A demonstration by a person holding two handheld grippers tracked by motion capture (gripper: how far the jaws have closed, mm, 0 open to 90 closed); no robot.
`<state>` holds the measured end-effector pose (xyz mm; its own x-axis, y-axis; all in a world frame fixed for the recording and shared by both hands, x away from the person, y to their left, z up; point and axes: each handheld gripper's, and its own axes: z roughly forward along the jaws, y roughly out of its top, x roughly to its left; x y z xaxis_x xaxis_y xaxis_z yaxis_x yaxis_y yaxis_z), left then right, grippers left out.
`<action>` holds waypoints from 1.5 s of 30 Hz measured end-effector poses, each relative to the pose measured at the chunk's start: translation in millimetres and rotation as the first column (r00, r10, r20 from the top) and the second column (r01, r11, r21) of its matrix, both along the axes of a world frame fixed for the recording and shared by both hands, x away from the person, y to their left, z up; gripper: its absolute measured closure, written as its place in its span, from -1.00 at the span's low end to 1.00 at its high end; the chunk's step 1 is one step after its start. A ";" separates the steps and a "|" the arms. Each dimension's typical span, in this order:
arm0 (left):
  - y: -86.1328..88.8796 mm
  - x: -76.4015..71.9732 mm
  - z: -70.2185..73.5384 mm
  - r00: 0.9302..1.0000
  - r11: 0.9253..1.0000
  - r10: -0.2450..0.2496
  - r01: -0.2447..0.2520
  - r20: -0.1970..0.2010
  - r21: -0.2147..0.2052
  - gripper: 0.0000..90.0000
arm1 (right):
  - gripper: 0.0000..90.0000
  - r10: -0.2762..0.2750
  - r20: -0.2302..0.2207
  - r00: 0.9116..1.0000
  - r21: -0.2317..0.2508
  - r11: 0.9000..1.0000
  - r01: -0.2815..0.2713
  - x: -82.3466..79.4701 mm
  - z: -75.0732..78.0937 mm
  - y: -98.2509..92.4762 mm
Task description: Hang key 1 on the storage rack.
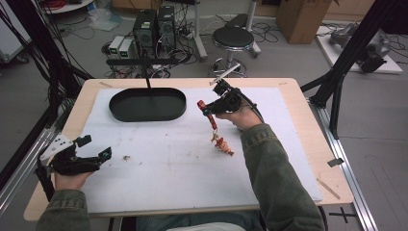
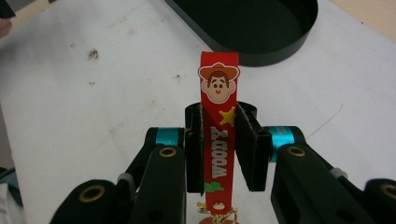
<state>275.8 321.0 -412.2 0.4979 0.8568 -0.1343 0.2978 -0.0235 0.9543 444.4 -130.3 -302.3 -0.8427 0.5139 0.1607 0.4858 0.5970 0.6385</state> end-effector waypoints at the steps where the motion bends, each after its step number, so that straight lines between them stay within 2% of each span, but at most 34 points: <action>1: 0.0 0.0 0.0 1.000 1.000 0.001 -0.001 -0.001 0.001 -0.96 | 0.65 0.003 0.003 1.000 0.008 1.000 -0.003 1.3 3.6 3.1; 10: 0.1 0.1 0.0 1.000 1.000 -0.001 0.001 -0.001 -0.003 -0.96 | 0.65 0.005 0.021 1.000 0.041 0.999 -0.006 4.5 19.0 15.0; 17: 0.0 0.4 -0.2 1.000 1.000 -0.003 0.003 -0.001 0.000 -0.96 | 0.65 -0.002 0.026 1.000 0.037 0.999 0.001 8.5 29.5 23.0; 20: 0.0 0.4 -0.2 1.000 1.000 -0.002 0.002 0.000 -0.001 -0.96 | 0.65 -0.009 0.018 1.000 0.054 0.999 0.008 9.3 36.7 26.6; 23: -0.1 0.3 -0.1 1.000 1.000 -0.001 0.001 0.001 -0.003 -0.96 | 0.65 -0.009 0.034 0.999 0.052 0.999 0.007 12.0 42.2 31.1; 27: 0.2 0.4 -0.1 1.000 1.000 -0.002 0.002 0.001 -0.005 -0.96 | 0.65 -0.013 0.039 0.999 0.078 0.997 0.010 15.3 48.9 38.0; 38: 1.1 0.6 -0.2 1.000 1.000 -0.003 0.003 0.001 -0.009 -0.96 | 0.65 -0.011 -0.005 1.000 0.133 0.991 0.012 29.3 59.0 65.6; 45: 1.0 1.1 -0.3 1.000 1.000 -0.010 0.010 0.001 -0.014 -0.96 | 0.65 -0.023 -0.031 0.999 0.146 0.989 0.027 36.5 68.1 82.4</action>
<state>276.8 321.9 -412.6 0.5065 0.8498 -0.1458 0.2967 -0.0131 0.9549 480.9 -47.9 -234.2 -0.8236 0.5039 0.2603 0.5192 0.4855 0.7033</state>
